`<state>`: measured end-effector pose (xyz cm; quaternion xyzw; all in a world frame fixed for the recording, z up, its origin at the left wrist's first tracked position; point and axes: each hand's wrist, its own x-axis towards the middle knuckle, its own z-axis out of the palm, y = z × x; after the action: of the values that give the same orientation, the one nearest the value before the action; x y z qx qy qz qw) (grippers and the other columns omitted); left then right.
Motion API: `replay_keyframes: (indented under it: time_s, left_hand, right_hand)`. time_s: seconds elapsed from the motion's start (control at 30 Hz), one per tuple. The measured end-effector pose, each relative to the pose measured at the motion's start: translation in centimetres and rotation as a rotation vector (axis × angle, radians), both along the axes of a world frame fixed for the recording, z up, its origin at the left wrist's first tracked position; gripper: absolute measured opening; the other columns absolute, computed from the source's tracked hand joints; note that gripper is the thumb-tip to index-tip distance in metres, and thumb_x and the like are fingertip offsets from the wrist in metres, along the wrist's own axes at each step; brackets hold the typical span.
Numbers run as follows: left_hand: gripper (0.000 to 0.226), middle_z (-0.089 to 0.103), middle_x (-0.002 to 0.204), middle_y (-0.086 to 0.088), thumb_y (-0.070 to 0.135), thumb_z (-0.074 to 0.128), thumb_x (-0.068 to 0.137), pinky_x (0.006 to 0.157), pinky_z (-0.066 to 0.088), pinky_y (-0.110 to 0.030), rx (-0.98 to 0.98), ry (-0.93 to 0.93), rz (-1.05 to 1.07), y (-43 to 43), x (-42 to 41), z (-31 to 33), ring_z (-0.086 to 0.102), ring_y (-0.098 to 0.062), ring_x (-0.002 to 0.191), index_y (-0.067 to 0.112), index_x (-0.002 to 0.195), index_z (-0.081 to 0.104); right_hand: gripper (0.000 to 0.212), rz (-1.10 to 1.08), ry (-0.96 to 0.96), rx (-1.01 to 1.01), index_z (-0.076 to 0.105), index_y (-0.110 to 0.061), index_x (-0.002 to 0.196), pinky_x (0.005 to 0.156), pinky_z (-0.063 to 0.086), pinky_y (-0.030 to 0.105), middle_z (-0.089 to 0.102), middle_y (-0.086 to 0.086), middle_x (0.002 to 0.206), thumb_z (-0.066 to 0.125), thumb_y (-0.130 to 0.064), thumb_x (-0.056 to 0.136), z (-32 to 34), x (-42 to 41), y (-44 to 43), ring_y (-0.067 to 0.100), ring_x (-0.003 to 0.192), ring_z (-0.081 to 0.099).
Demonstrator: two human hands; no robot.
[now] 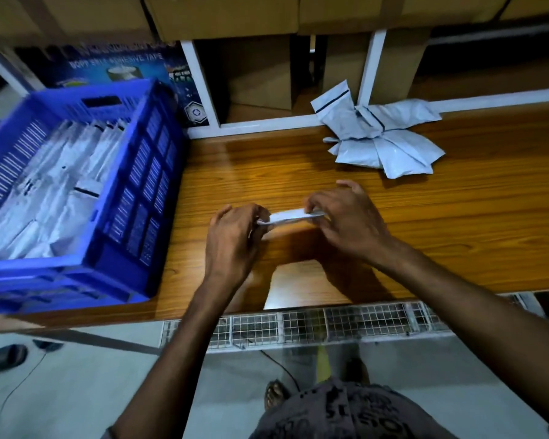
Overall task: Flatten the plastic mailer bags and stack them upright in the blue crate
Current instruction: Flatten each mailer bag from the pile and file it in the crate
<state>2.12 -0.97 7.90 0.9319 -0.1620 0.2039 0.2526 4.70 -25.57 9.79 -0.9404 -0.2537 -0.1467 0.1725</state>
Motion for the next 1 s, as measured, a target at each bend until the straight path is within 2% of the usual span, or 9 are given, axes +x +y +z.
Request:
replay_keyframes:
  time_s: [0.1, 0.27, 0.33, 0.43, 0.5, 0.63, 0.83, 0.93, 1.0]
  left_hand:
    - [0.021, 0.072, 0.121, 0.006, 0.017, 0.056, 0.092, 0.106, 0.037, -0.039, 0.031, -0.003, -0.103, -0.4, -2.1, -2.0, 0.062, -0.014, 0.112, 0.021, 0.111, 0.064]
    - [0.028, 0.069, 0.130, 0.006, 0.026, 0.059, 0.090, 0.106, 0.034, -0.032, 0.078, 0.183, -0.098, -1.4, -6.1, -6.5, 0.058, -0.018, 0.126, 0.022, 0.116, 0.072]
    - [0.044, 0.058, 0.148, 0.002, 0.027, 0.045, 0.097, 0.113, 0.031, -0.034, 0.092, 0.204, -0.064, -2.5, -5.5, -6.5, 0.046, -0.019, 0.140, 0.017, 0.136, 0.063]
    - [0.054, 0.036, 0.164, -0.006, 0.029, 0.031, 0.105, 0.123, 0.027, -0.042, 0.212, 0.288, -0.041, -4.7, -3.1, -6.8, 0.029, -0.026, 0.153, 0.010, 0.154, 0.044]
    - [0.057, 0.026, 0.168, -0.008, 0.029, 0.026, 0.106, 0.125, 0.023, -0.044, 0.289, 0.352, -0.028, -5.6, -2.3, -7.8, 0.020, -0.027, 0.157, 0.008, 0.158, 0.035]
    - [0.055, 0.026, 0.168, -0.006, 0.033, 0.032, 0.110, 0.126, 0.022, -0.042, 0.312, 0.253, 0.014, -4.9, -3.5, -9.6, 0.018, -0.024, 0.158, 0.012, 0.161, 0.032]
    - [0.071, 0.021, 0.170, -0.002, 0.056, 0.038, 0.106, 0.126, 0.020, -0.039, 0.316, 0.280, 0.084, -3.6, -4.2, -9.9, 0.016, -0.019, 0.158, 0.017, 0.163, 0.024]
    - [0.080, 0.012, 0.172, 0.001, 0.069, 0.025, 0.104, 0.127, 0.014, -0.040, 0.366, 0.369, 0.111, -1.4, -5.2, -9.4, 0.011, -0.017, 0.158, 0.018, 0.165, 0.013]
    - [0.076, 0.005, 0.172, 0.002, 0.065, 0.012, 0.104, 0.127, 0.008, -0.042, 0.390, 0.373, 0.074, -0.9, -4.6, -8.5, 0.004, -0.018, 0.159, 0.020, 0.165, 0.010]
  right_hand:
    - [0.023, 0.010, -0.133, 0.010, 0.071, -0.018, 0.101, 0.100, 0.043, 0.038, 0.075, 0.000, 0.110, 0.067, -0.002, 0.084, -1.6, -2.6, -1.1, 0.019, 0.101, 0.068]
    - [0.041, -0.021, 0.216, -0.038, 0.074, -0.019, 0.118, 0.109, 0.042, 0.038, 0.070, 0.000, 0.129, 0.060, -0.016, 0.080, -7.3, -6.6, -1.8, 0.017, 0.121, 0.064]
    - [0.049, -0.097, 0.250, 0.024, 0.065, -0.013, 0.135, 0.113, 0.040, 0.039, 0.061, 0.005, 0.141, 0.050, -0.013, 0.089, -7.6, -5.8, -0.8, 0.020, 0.133, 0.055]
    - [0.052, -0.128, 0.333, -0.020, 0.043, -0.013, 0.153, 0.123, 0.021, 0.035, 0.036, 0.005, 0.161, 0.045, -0.013, 0.102, -7.8, -4.3, 2.2, 0.019, 0.152, 0.028]
    - [0.054, -0.135, 0.386, -0.080, 0.032, -0.015, 0.158, 0.126, 0.011, 0.035, 0.025, 0.003, 0.166, 0.035, -0.021, 0.104, -8.6, -4.0, 3.5, 0.017, 0.155, 0.016]
    - [0.058, -0.178, 0.334, -0.129, 0.028, -0.018, 0.160, 0.126, 0.014, 0.041, 0.020, 0.003, 0.168, 0.026, -0.036, 0.105, -9.8, -5.0, 2.3, 0.019, 0.156, 0.015]
    - [0.088, -0.314, 0.464, -0.219, -0.009, -0.018, 0.162, 0.127, -0.003, 0.042, -0.016, -0.003, 0.168, 0.011, -0.075, 0.098, -10.4, -5.2, -1.3, 0.011, 0.154, -0.016]
    - [0.090, -0.371, 0.507, -0.293, -0.010, -0.015, 0.161, 0.125, -0.009, 0.046, -0.019, 0.003, 0.168, -0.003, -0.076, 0.094, -9.5, -5.2, -2.9, 0.016, 0.154, -0.020]
    - [0.082, -0.386, 0.407, -0.283, -0.006, -0.015, 0.162, 0.125, -0.011, 0.046, -0.016, 0.007, 0.168, -0.004, -0.067, 0.098, -8.3, -4.5, -2.1, 0.020, 0.154, -0.018]
